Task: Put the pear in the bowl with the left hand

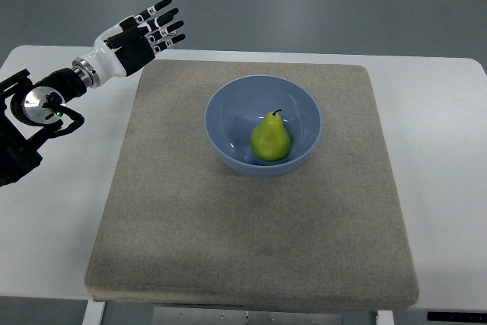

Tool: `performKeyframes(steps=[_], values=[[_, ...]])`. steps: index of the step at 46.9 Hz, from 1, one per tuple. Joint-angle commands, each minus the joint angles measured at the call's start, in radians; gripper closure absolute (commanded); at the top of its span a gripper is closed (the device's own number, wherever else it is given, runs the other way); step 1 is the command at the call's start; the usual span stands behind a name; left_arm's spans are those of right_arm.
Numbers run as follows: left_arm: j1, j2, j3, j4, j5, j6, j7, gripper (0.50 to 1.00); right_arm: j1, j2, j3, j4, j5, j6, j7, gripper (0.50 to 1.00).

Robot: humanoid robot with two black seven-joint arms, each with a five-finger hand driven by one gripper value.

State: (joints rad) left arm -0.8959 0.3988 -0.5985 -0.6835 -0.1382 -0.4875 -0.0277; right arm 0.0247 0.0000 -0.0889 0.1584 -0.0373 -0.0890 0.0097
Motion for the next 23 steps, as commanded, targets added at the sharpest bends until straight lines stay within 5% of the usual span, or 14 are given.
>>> performKeyframes(steps=[1,23], values=[[0.002,0.0,0.0,0.002,0.0,-0.009,0.0,0.506,0.0,0.0,0.0,0.0,0.001,0.0,-0.001,0.576],[0.008,0.005,0.002,0.004,0.002,-0.02,0.0,0.506,0.0,0.0,-0.002,0.001,0.001,0.0,-0.001,0.574]])
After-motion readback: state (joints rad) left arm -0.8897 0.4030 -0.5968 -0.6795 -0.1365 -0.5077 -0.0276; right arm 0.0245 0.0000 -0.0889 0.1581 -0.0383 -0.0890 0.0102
